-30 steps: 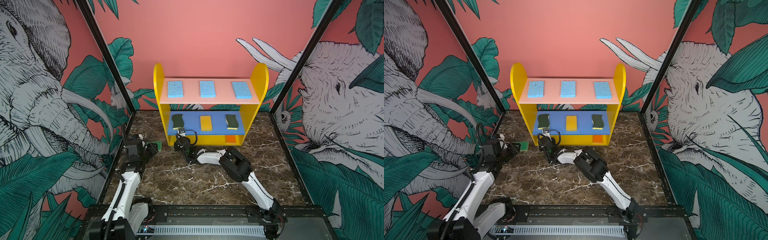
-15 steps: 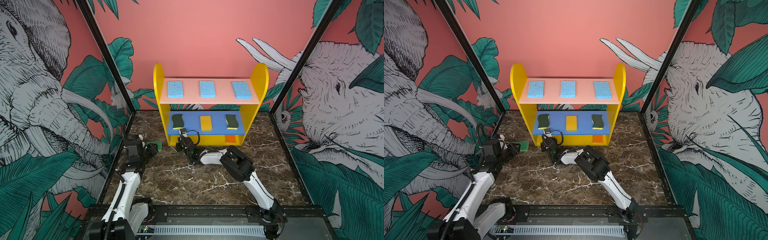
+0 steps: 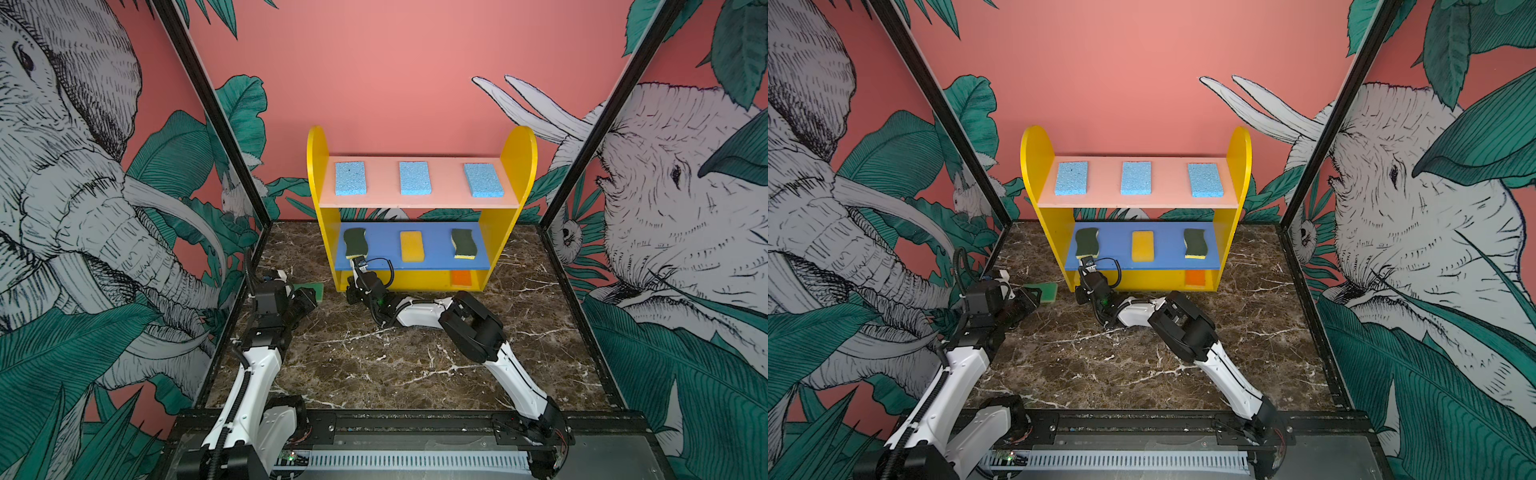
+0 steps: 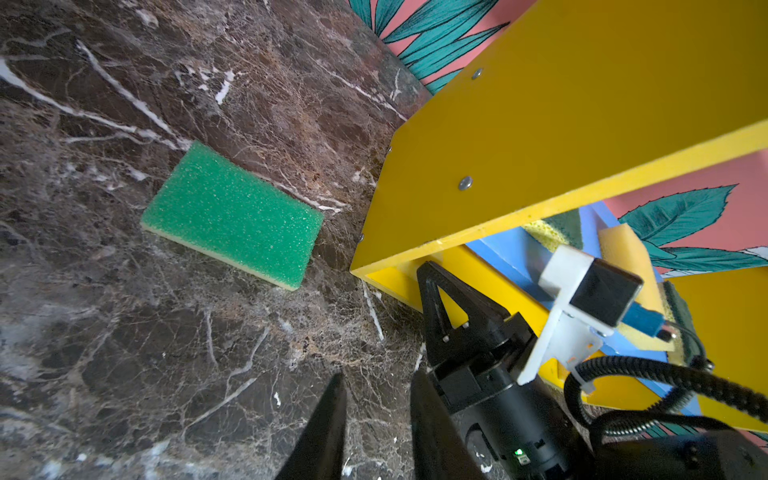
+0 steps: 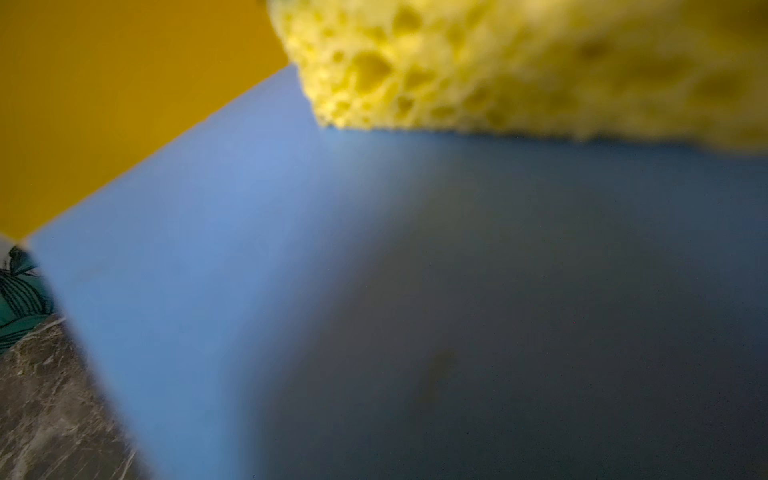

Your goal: Place and organize the cleaning sponges onto the shelf

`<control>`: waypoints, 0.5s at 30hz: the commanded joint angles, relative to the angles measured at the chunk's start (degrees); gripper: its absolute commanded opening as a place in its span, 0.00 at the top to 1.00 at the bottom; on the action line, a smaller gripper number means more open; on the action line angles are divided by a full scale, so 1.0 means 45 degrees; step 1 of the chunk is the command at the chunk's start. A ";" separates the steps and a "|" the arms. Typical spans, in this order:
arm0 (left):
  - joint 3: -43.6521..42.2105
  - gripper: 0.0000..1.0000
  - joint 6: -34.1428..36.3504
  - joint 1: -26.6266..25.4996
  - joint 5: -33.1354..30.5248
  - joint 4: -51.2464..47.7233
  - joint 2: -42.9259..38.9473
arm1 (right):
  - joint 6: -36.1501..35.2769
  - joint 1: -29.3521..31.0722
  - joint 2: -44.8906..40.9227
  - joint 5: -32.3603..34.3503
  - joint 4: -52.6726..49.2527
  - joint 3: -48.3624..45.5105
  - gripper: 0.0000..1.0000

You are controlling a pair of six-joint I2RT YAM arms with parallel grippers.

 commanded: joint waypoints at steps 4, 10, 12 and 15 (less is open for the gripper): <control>-0.0219 0.71 0.0087 -0.0067 -0.0185 -0.0014 -0.0217 | 0.0042 0.0170 0.0672 0.0410 -0.2482 0.0963 1.00; -0.0227 0.71 0.0102 -0.0100 -0.0195 -0.0034 -0.0237 | -0.0466 0.0356 0.0593 0.0671 -0.3366 0.1030 1.00; -0.0209 0.71 0.0136 -0.0098 -0.0205 -0.0053 -0.0260 | -0.0559 0.0370 0.0637 0.0921 -0.4102 0.1230 1.00; -0.0166 0.71 0.0163 -0.0116 -0.0239 -0.0131 -0.0273 | -0.0745 0.0407 0.0732 0.1280 -0.5224 0.1628 1.00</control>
